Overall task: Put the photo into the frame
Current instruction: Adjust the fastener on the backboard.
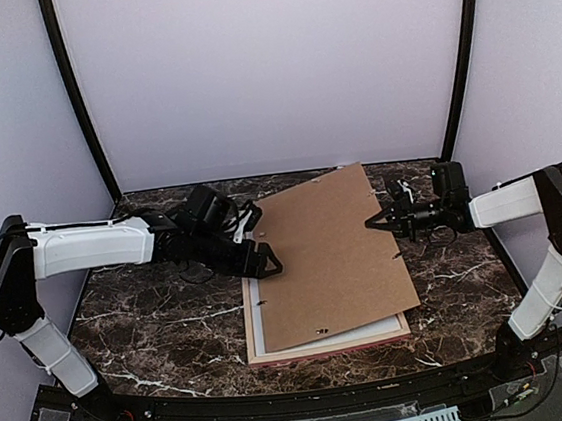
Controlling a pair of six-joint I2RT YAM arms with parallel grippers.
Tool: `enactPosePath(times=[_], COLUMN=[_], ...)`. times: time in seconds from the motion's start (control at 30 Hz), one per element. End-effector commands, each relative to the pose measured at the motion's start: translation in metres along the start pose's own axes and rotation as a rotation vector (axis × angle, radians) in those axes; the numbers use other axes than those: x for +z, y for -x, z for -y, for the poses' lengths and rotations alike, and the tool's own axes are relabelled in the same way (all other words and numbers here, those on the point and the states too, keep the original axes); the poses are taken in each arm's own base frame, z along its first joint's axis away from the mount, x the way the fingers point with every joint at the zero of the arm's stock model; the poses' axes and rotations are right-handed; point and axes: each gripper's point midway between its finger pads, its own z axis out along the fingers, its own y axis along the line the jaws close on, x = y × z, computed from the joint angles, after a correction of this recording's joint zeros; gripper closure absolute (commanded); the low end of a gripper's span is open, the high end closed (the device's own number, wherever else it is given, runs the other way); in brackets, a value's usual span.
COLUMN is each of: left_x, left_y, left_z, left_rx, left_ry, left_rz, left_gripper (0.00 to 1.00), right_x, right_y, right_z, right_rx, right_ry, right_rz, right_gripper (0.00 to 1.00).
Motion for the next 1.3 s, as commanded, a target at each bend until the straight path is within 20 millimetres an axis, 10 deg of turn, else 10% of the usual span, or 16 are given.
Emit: enactPosePath(times=[0.0, 1.27], left_x=[-0.006, 0.007], left_y=[-0.024, -0.08], left_z=[0.007, 0.033], left_rx=[0.023, 0.059], left_ry=[0.034, 0.064], left_rz=[-0.051, -0.187], left_gripper=[0.19, 0.2], right_x=[-0.001, -0.004], right_y=[0.007, 0.009], right_z=[-0.026, -0.037], right_rx=[-0.074, -0.089], right_ry=[0.08, 0.098], right_rz=[-0.012, 0.0], right_gripper=[1.0, 1.0])
